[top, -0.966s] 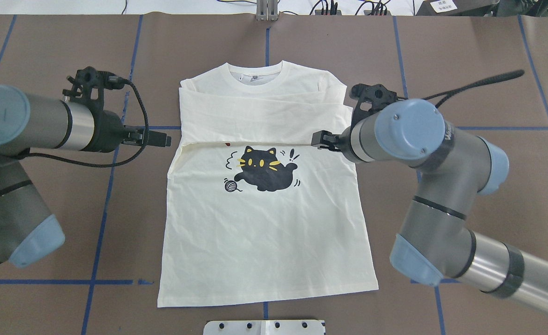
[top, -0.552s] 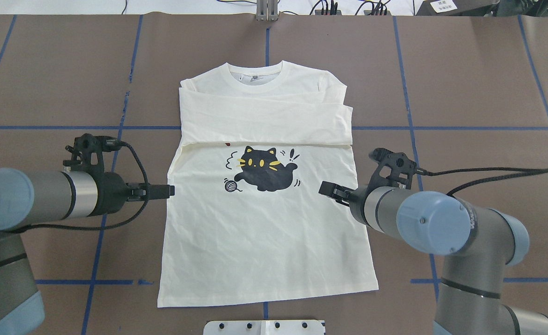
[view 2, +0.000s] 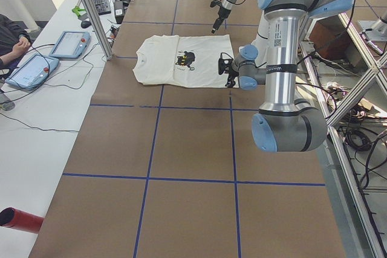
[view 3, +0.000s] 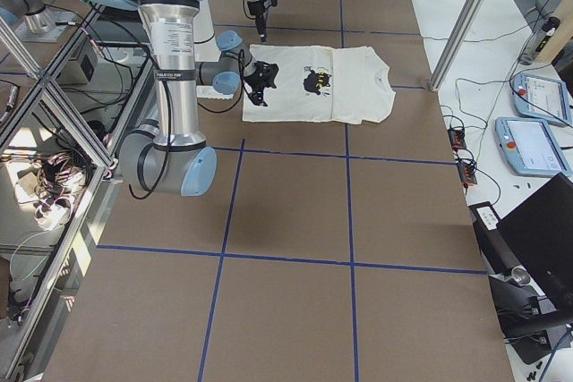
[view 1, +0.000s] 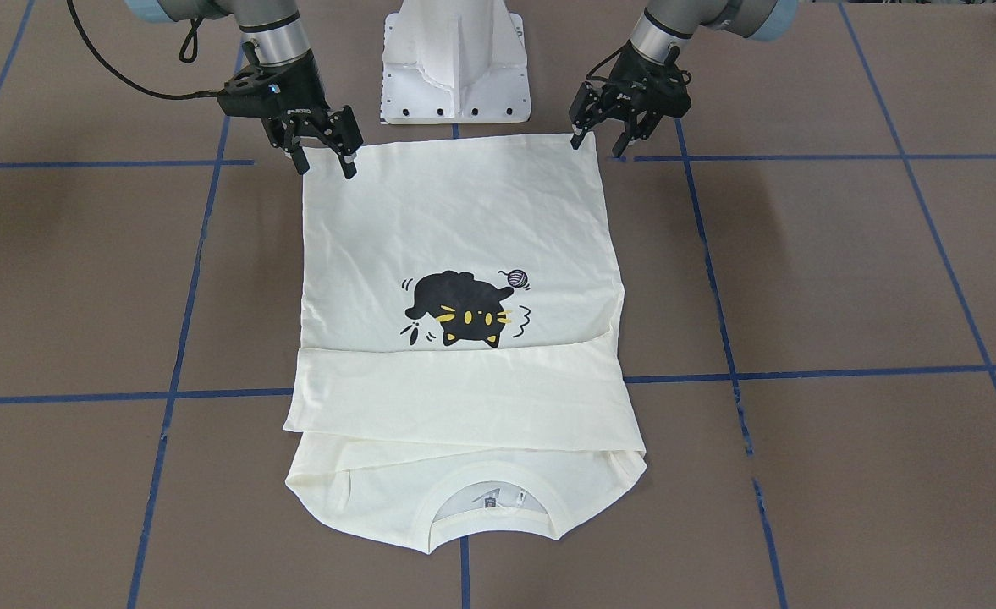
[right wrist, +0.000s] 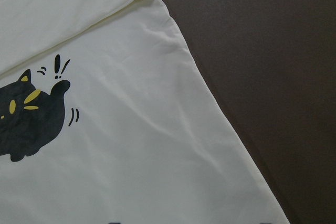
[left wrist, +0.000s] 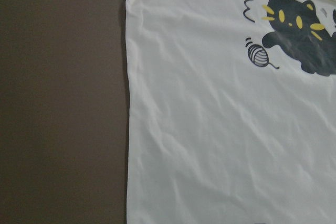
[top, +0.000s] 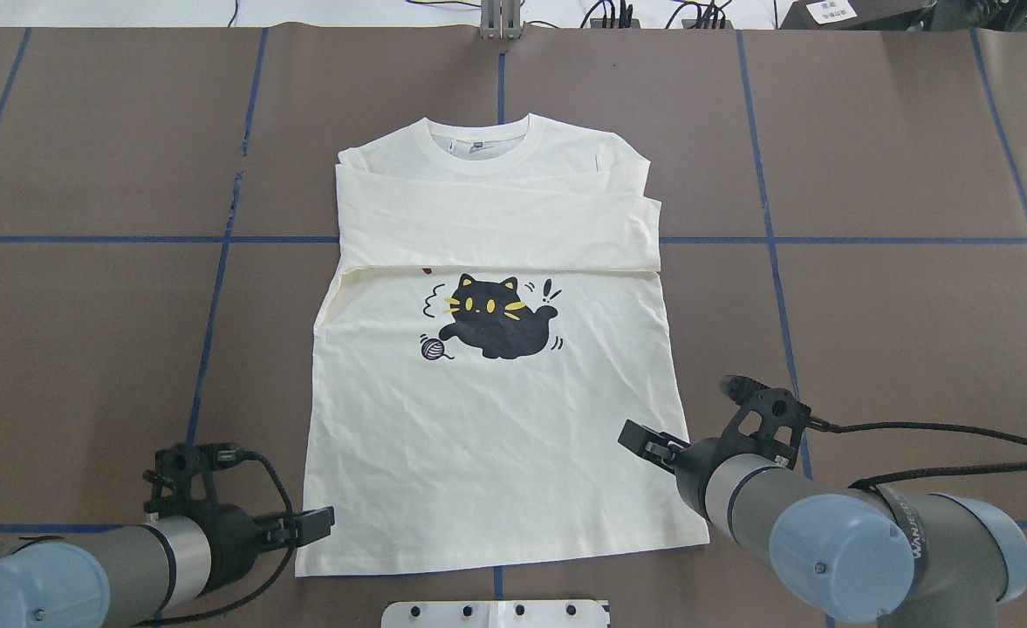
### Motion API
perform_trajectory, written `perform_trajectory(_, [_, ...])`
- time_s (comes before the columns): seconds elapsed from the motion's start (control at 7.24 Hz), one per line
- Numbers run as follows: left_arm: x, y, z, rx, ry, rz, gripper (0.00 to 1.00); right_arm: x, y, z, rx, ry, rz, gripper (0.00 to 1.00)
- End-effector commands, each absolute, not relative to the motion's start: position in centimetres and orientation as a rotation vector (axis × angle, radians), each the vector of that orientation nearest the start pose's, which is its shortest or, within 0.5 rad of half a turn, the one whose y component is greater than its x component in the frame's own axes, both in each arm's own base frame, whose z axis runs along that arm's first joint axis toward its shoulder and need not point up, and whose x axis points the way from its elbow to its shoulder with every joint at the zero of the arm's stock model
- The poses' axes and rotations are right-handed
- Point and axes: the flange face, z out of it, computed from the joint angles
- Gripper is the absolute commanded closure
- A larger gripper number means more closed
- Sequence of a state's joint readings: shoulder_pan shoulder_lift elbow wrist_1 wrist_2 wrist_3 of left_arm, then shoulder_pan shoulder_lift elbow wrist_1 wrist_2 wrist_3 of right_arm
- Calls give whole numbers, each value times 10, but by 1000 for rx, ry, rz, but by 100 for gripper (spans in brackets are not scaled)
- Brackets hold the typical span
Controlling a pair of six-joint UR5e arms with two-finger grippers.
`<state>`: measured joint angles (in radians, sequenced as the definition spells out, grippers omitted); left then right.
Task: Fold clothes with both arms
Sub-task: 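Lower both grippers toward the hem corners nearest the robot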
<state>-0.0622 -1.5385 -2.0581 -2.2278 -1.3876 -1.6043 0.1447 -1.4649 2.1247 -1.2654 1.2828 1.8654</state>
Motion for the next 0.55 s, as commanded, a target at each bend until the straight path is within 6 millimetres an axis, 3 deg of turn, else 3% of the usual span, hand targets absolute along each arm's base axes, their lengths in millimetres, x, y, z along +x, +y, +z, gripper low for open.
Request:
perform_trajectory(0.0, [475,-151,374,126,1074,-207,27,-465,-223,318,211,-987,537,9])
perform_trajectory(0.41, [479,-150,367,98,1091,-242,41,-465,-223,318,217,-988,539,8])
